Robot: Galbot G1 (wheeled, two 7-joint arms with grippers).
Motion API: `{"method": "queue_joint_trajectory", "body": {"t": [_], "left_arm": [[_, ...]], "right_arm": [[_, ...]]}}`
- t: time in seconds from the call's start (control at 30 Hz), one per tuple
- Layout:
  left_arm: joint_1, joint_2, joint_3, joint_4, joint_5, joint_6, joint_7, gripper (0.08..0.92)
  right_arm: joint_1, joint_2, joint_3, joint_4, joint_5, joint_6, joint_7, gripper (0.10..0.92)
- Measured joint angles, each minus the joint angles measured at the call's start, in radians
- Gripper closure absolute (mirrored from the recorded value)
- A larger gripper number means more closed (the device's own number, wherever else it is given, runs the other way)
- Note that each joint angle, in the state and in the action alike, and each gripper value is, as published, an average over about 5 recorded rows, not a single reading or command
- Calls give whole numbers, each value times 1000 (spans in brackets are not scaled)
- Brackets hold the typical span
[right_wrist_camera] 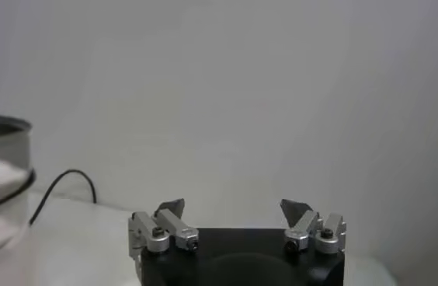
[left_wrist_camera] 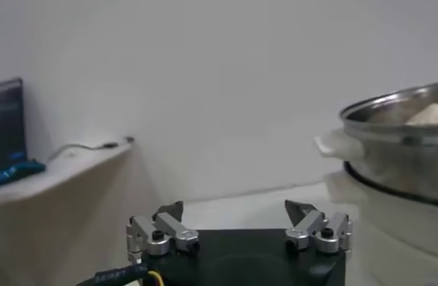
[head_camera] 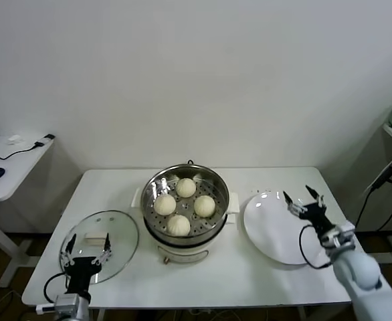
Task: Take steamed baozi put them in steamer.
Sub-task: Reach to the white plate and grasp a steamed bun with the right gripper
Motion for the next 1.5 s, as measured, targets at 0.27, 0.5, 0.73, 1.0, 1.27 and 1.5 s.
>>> {"method": "queue_joint_trajectory", "body": {"t": [0.27, 0.5, 0.73, 1.0, 1.27, 1.5], "left_arm": [[-26, 24, -21, 82, 305, -67, -124, 177], [-34, 70, -36, 205, 738, -99, -223, 177], [-61, 88, -24, 321, 1015, -86, -262, 177], [-113, 101, -1, 418, 1132, -58, -271, 177], [-175, 115, 19, 479, 1165, -16, -251, 177], [-229, 126, 38, 526, 1178, 9, -233, 177]], "right_arm": [[-124, 127, 45, 2, -65, 66, 6, 203], [-154, 198, 54, 5, -103, 81, 22, 203], [-174, 242, 57, 21, -133, 78, 34, 203], [-197, 262, 64, 44, -153, 71, 39, 202], [-215, 278, 67, 55, -172, 72, 40, 203], [-221, 283, 67, 65, -187, 70, 41, 203]]}}
